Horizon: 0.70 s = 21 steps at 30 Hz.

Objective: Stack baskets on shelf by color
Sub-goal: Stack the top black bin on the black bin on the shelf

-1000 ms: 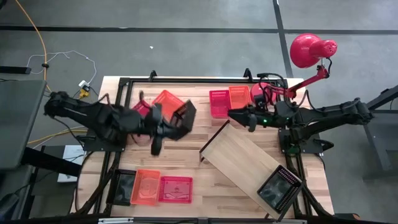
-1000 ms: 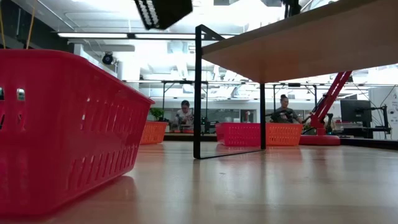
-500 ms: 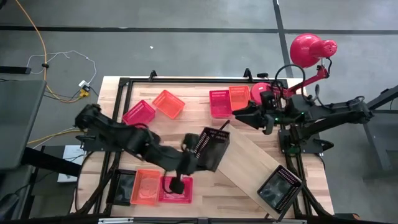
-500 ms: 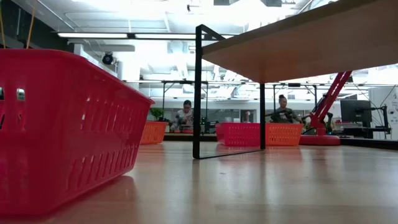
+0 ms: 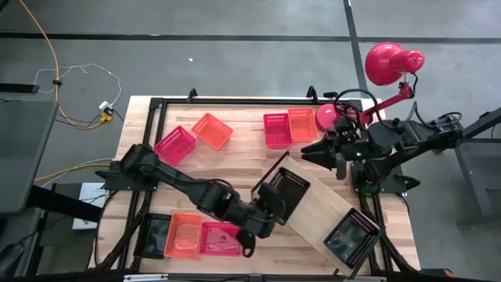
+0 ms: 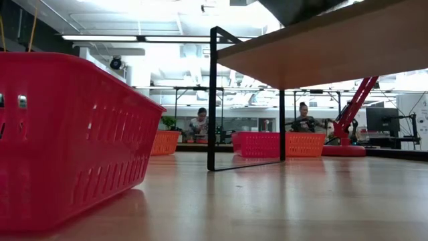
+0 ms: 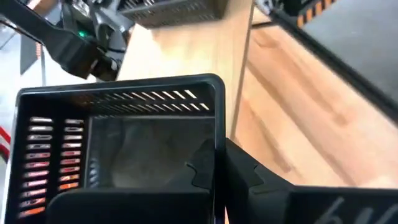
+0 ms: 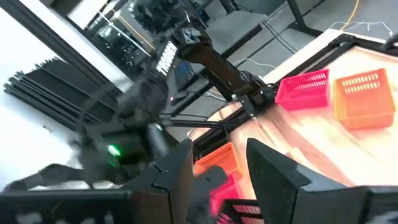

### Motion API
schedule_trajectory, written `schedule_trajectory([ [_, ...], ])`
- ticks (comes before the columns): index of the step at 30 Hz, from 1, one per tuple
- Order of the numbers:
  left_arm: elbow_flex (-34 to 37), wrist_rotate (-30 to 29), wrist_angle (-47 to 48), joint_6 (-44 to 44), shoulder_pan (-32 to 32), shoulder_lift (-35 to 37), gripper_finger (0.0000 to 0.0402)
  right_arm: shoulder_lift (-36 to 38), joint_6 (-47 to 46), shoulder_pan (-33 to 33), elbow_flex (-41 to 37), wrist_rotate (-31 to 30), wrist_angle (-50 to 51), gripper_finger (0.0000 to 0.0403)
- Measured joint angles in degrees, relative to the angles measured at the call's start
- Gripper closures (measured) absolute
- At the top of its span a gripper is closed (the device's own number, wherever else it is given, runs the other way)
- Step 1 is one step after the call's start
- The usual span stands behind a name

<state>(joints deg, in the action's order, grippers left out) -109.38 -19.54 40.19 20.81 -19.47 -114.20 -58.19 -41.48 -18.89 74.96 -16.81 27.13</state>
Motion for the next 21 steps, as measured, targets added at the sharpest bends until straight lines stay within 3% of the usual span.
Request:
schedule_trajectory([
  [13, 0.04, 0.27, 1.63, 0.81, 1.47, -2.87, 0.0397, 0.06, 1.44, -0.31, 0.26, 0.61, 1.26, 0.0265],
  [21, 0.04, 0.06, 1.79, 0.37, 2.27, -2.87, 0.0355, 0.06, 1.96, -0.31, 0.26, 0.71, 1.43, 0.0265],
])
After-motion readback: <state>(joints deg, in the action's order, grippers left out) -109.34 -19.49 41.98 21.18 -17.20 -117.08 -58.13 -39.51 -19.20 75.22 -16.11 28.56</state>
